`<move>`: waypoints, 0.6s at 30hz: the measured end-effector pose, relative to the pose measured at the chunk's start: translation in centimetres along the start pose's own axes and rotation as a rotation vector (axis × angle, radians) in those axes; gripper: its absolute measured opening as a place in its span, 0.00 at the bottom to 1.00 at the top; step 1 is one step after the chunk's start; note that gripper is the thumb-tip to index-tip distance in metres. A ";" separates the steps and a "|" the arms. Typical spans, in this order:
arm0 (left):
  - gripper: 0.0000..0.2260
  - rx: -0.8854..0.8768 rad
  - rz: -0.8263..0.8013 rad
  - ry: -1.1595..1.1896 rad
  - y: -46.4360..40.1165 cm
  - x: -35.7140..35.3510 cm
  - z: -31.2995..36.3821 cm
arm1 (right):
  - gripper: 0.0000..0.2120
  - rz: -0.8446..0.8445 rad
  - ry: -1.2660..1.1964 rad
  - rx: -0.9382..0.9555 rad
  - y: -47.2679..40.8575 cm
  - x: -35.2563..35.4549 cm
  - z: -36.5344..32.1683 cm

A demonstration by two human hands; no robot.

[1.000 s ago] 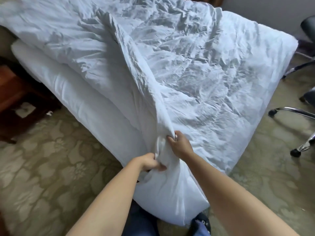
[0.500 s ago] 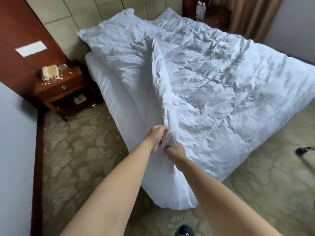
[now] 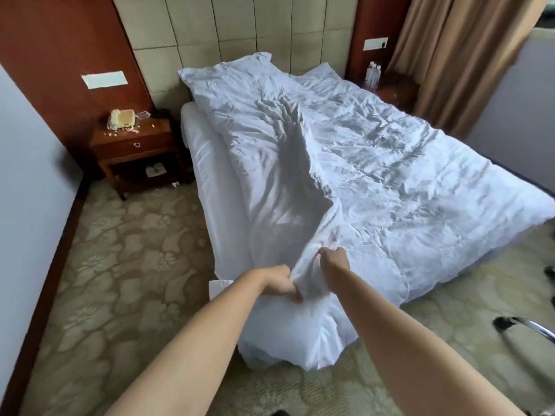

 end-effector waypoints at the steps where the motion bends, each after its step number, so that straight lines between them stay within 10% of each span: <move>1: 0.19 -0.021 0.012 0.042 0.3 -1.3 1.0 | 0.17 -0.049 0.046 -0.010 0.6 0.3 0.8; 10: 0.16 -0.193 0.107 0.208 3.0 -9.6 8.8 | 0.45 -0.390 0.008 -0.180 2.2 9.3 5.8; 18: 0.26 -0.103 -0.066 0.489 1.7 -16.0 12.4 | 0.03 -0.156 0.361 0.013 1.9 17.2 5.1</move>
Point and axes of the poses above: each hand's wrist, its own y-axis away from the middle knuckle, its own x-axis out of the back of the hand, z = x × y, the point moved 2 cm from there along -y, towards the middle knuckle, and after that the axes turned 11 degrees about -x, right-handed, at the moved point
